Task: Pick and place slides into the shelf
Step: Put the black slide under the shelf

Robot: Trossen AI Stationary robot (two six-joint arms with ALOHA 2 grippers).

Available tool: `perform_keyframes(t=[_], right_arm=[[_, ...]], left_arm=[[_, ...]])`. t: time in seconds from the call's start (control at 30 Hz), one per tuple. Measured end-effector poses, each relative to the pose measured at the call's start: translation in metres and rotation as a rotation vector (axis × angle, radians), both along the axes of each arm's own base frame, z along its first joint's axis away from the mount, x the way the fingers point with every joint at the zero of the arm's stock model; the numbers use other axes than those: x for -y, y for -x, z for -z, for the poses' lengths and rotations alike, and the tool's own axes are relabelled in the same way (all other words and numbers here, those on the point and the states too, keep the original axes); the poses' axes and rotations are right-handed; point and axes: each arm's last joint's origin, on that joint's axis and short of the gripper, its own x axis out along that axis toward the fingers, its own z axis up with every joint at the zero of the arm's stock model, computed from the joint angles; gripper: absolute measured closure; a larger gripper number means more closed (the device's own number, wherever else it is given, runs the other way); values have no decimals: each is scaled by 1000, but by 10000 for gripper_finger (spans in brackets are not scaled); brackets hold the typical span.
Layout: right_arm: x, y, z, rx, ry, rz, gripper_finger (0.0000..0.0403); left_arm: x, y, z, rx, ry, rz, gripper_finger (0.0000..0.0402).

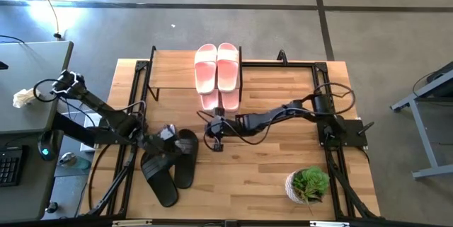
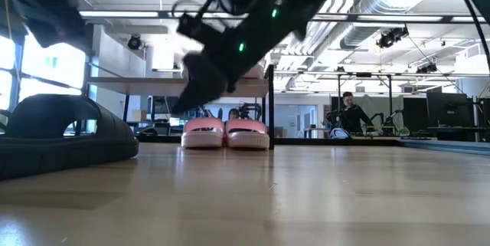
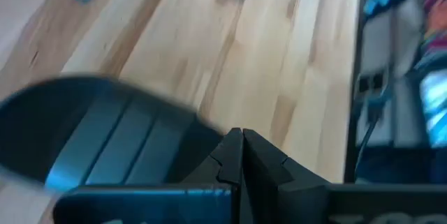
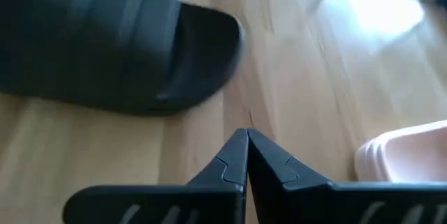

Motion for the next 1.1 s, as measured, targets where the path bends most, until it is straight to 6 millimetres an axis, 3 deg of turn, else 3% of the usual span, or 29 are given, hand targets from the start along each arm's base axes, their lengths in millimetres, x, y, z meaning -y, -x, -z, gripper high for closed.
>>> perform_keyframes(t=[0.17, 0.3, 0.5, 0.73, 0.87, 1.1], right_arm=[[-10, 3, -19, 36, 33, -42, 403], [-11, 4, -22, 38, 27, -39, 403], [-12, 6, -20, 18, 27, -40, 403], [-16, 7, -21, 17, 10, -37, 402], [-19, 7, -21, 14, 10, -43, 402], [-19, 8, -20, 8, 12, -44, 402]], left_arm=[[22, 8, -17, -137, -97, 38, 401], [39, 1, -18, -225, -256, 3, 401], [61, -22, 2, -399, -463, 23, 401], [74, -38, 25, -508, -519, 54, 396], [74, -38, 25, -514, -520, 55, 358], [72, -38, 25, -489, -589, 63, 245]])
